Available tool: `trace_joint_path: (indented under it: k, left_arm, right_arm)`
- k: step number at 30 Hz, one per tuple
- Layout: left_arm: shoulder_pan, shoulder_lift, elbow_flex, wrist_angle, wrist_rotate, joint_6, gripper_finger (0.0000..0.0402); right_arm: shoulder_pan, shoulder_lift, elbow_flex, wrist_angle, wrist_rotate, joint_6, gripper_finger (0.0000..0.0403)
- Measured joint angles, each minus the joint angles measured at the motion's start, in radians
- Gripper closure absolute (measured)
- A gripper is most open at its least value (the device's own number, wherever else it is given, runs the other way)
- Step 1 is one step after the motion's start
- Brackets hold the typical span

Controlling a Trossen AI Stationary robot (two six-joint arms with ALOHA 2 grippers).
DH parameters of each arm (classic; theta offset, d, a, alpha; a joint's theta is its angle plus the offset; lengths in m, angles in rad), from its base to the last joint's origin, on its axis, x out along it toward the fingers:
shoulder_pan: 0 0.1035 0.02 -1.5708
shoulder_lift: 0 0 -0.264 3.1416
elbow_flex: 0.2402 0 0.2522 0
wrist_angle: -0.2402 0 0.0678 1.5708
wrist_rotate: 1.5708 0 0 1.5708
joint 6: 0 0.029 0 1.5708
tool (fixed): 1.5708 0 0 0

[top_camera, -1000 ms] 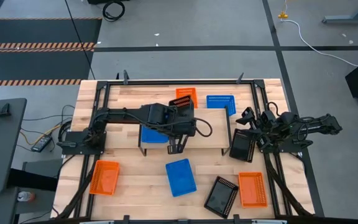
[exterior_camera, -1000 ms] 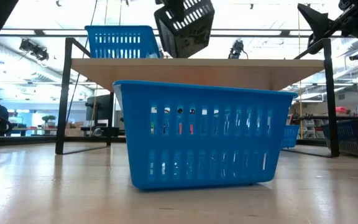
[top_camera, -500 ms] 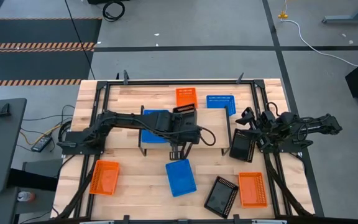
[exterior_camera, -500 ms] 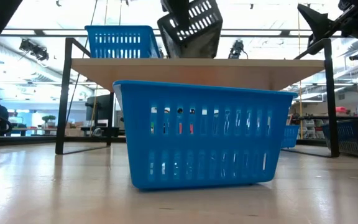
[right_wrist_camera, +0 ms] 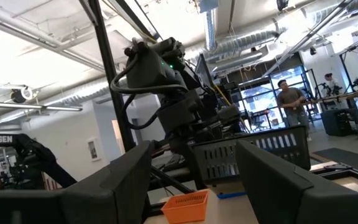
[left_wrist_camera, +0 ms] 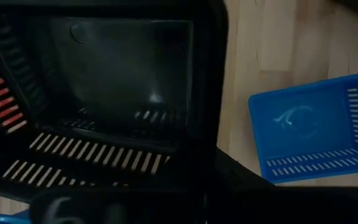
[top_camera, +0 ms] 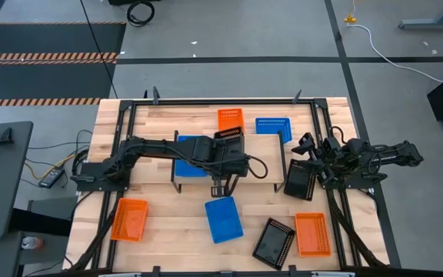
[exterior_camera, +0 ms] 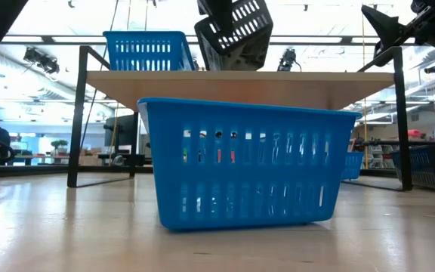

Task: Stack baskets on shelf by color
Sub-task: Put the bottom left black basket on the shelf

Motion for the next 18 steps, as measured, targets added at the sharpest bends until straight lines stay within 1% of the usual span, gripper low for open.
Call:
trace_joint_path:
  k: [7,18]
  left_arm:
    - [-0.003,0.000,0.000,0.000,0.000,-0.024,0.0351]
    - [0.005,0.000,0.000,0.000,0.000,-0.025,0.0272]
  right_arm:
    - [0.000,0.000,0.000,0.000,0.000,0.000,0.0163]
    - [0.000,0.000,0.000,0.000,-0.001,0.002,0.0163]
